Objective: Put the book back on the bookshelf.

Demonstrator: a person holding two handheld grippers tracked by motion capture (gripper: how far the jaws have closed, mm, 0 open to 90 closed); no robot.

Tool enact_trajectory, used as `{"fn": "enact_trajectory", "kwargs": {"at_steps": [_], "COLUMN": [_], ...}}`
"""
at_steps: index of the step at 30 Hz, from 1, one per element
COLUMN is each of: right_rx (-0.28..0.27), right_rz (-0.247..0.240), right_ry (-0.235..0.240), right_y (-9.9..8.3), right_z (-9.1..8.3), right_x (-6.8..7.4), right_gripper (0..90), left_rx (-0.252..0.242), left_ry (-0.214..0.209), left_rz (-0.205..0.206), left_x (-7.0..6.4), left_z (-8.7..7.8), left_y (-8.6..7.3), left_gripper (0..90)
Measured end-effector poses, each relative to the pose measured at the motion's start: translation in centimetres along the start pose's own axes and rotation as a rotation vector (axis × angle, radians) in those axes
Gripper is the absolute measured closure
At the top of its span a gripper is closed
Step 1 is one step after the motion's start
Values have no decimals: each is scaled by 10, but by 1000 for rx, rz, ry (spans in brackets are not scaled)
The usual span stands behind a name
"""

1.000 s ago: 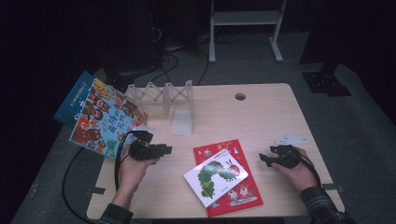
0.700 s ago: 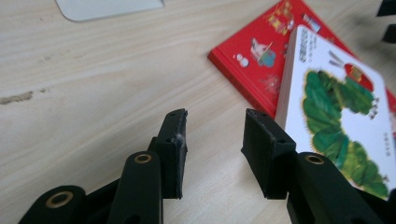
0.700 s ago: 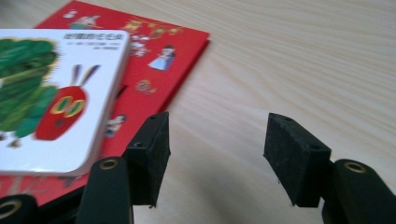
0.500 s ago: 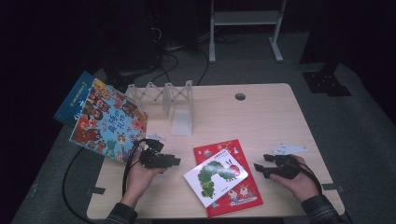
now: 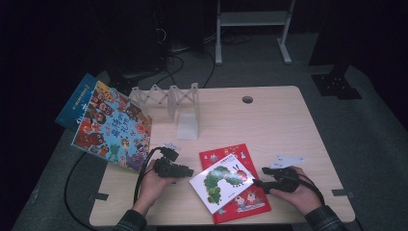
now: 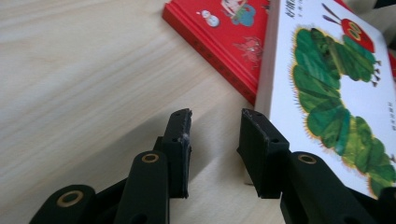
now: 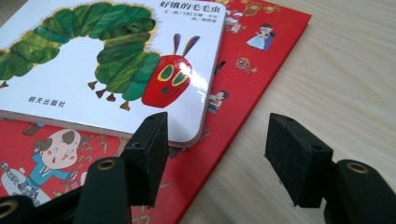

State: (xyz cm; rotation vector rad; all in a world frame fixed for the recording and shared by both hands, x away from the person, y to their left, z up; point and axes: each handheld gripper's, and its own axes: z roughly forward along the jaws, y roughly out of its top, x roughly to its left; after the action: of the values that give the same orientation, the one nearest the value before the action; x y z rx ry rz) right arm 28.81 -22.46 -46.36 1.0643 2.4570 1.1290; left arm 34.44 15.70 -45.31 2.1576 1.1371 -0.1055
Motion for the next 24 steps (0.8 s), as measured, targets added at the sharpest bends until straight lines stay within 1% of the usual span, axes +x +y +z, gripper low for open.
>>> {"fn": "enact_trajectory", "kwargs": {"at_steps": [1, 2, 3, 8, 9, 13, 15, 17, 18, 19, 20, 22, 24], "right_rx": [5, 6, 12, 15, 13, 5, -2, -4, -6, -9, -9, -1, -9], "right_rz": [-5, -7, -11, -11, -13, -20, -21, -26, -29, -28, -29, -41, -36], "right_ry": [1, 1, -1, -5, -10, -29, -39, -50, -56, -61, -65, -75, -79], "right_y": [0, 0, 0, 1, 1, 5, 8, 12, 13, 15, 16, 18, 20], "right_z": [1, 2, 3, 5, 6, 11, 14, 18, 20, 22, 24, 28, 33], "right_x": [1, 1, 1, 0, 0, -2, -3, -4, -5, -6, -7, -8, -8], "right_gripper": [383, 384, 383, 370, 366, 355, 346, 339, 337, 334, 331, 331, 330], "left_rx": [0, 7, 4, 13, 23, 34, 34, 28, 21, 18, 18, 31, 50], "left_ry": [0, -8, -4, -13, -15, -31, -51, -74, -94, -124, -143, -143, -156], "left_rz": [0, 10, 12, 12, 16, 30, 28, 18, 12, 4, 4, 16, 29], "left_x": [0, -2, -3, -4, -4, -8, -9, -9, -9, -9, -10, -13, -17], "left_z": [0, 1, 1, 1, 0, 0, 0, 0, -1, -1, 0, 4, 9], "left_y": [0, 0, 0, -1, -1, -2, -3, -3, -3, -3, -3, -3, -3], "left_gripper": [637, 639, 645, 663, 663, 658, 647, 617, 603, 589, 575, 553, 534]}}
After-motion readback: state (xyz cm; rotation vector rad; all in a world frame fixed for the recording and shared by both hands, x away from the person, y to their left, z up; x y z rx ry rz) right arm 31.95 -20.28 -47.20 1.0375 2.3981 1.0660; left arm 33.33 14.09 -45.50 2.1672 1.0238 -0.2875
